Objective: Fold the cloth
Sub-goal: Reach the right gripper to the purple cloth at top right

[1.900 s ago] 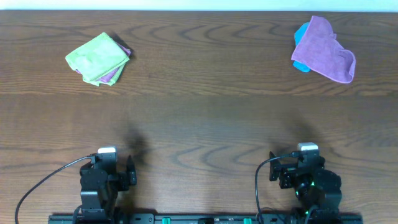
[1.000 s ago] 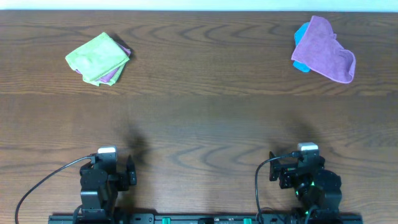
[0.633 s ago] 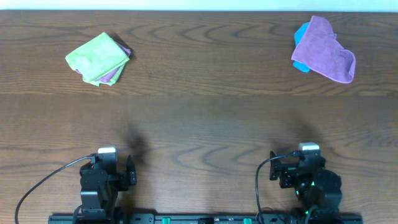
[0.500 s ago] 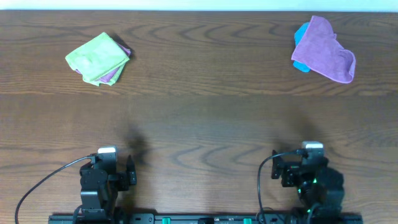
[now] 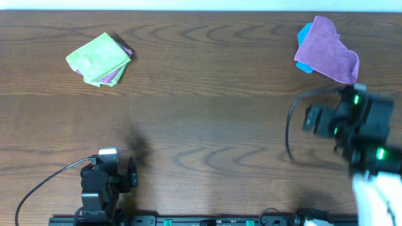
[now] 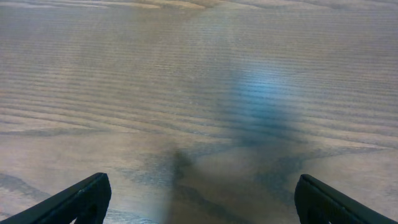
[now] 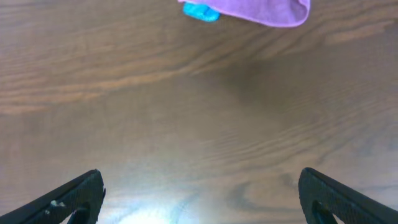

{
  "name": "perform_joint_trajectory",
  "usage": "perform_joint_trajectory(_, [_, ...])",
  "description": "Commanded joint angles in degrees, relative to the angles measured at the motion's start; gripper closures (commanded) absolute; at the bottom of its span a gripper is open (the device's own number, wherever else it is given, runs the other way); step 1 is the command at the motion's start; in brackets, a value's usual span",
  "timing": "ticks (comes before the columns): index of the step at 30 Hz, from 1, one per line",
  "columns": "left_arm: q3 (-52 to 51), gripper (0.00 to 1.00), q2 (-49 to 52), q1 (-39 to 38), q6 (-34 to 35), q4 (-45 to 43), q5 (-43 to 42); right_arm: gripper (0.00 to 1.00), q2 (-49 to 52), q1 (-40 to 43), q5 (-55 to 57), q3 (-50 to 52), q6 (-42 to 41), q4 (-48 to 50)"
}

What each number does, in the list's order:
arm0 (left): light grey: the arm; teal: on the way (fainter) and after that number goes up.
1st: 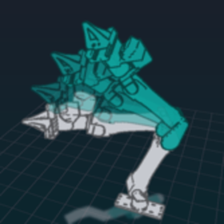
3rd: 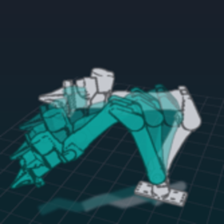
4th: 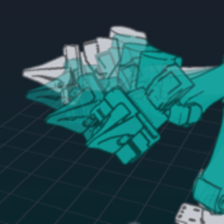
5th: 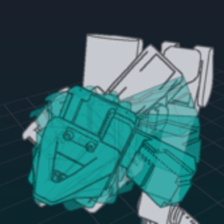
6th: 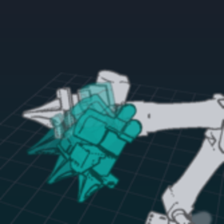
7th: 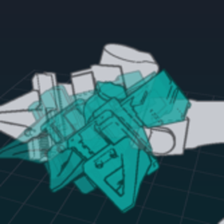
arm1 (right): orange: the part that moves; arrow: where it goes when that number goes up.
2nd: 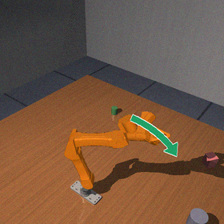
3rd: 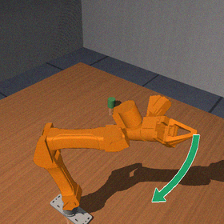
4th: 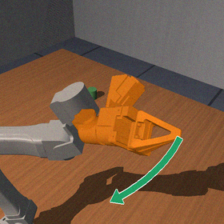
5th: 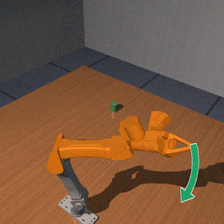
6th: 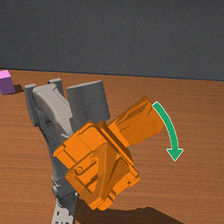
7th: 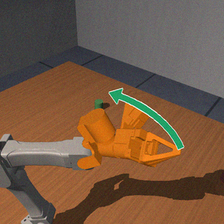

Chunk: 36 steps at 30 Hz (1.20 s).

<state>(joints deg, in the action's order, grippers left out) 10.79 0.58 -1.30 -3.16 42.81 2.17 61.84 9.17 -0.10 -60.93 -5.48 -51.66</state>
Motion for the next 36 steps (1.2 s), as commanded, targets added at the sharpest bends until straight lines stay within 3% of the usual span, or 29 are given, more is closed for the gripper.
perform_joint_trajectory(1, [-1.20, 0.04, -0.37, -0.24, 0.20, 0.57, 0.81, 0.01, 9.49, 1.97, 1.25, -9.27, -0.68, -2.01])
perform_joint_trajectory(14, [-1.20, 0.05, -0.37, -0.24, 0.20, 0.59, 0.81, 0.01, 38.82, 11.43, 1.31, -32.17, 2.84, -0.44])
perform_joint_trajectory(24, [-1.20, 0.05, -0.37, -0.24, 0.20, 0.59, 0.81, 0.01, 47.25, 15.54, 4.44, -32.72, 3.50, 11.10])
perform_joint_trajectory(36, [-1.20, 0.05, -0.37, -0.22, 0.20, 0.59, 0.81, 0.04, 58.88, 21.11, -8.20, -32.70, 4.81, 20.61])
